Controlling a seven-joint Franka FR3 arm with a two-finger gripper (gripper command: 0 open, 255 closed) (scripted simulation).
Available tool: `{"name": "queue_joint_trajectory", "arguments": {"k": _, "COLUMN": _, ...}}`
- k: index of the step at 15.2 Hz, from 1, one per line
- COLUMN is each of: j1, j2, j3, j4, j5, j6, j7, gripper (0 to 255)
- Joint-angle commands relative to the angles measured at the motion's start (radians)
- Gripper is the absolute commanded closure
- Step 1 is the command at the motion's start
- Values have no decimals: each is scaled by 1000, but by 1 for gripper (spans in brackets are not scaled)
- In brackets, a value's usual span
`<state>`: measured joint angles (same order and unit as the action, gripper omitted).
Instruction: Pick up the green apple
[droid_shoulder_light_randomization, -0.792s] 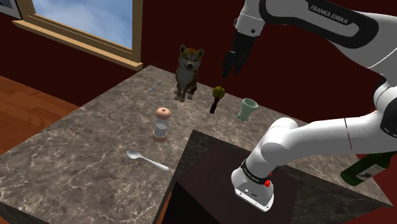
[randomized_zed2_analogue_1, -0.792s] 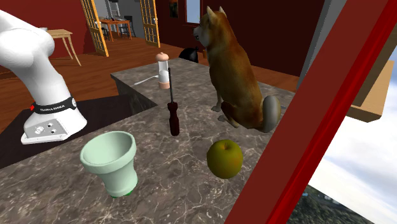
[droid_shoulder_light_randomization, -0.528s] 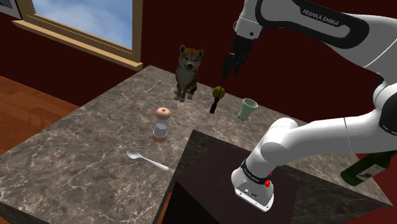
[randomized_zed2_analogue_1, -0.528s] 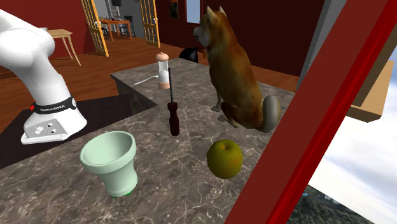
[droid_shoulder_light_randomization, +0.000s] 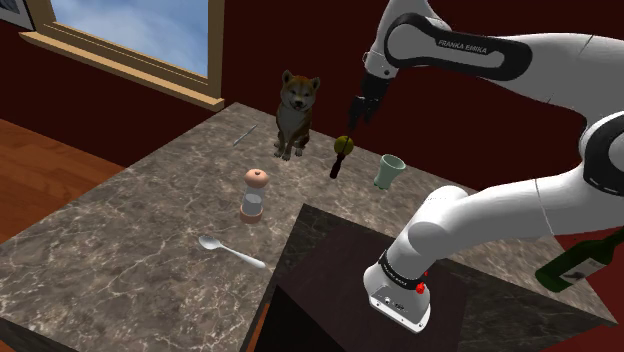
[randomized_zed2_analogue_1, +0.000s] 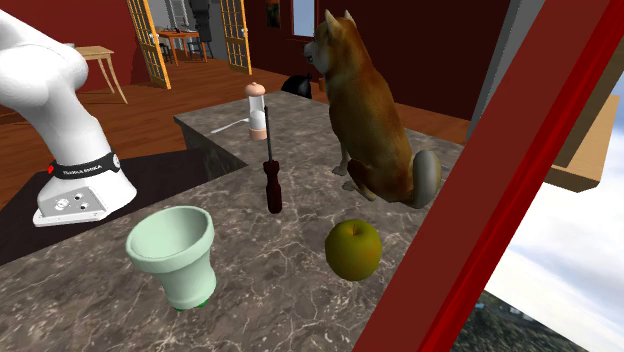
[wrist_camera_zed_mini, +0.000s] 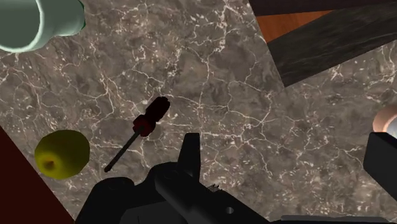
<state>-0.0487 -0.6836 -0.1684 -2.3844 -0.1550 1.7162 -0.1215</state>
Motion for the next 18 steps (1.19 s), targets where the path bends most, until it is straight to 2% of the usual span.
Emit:
{"name": "queue_joint_trajectory", "arguments": {"k": 1, "j1": -12, "j2": 37, "j3": -41, "j4": -1, "j5": -26, "j6": 50, "j7": -45, "gripper": 0}}
{"name": "queue_joint_trajectory", "arguments": {"k": 10, "j1": -40, "j2": 261, "j3": -208, "j4": 40, "j5": -76, "j6": 280, "j7": -220, "gripper": 0}}
{"name": "queue_joint_trajectory", "arguments": {"k": 14, "j1": -41, "j2": 389, "j3": -282, "j4": 93, "j5": -58, "j6": 374, "j7": -309, "gripper": 0}}
{"name": "queue_joint_trajectory", "arguments": {"k": 18, "j1": -42, "j2": 532, "j3": -348, "j4": 166, "j5": -2, "j6": 457, "j7": -414, "gripper": 0}}
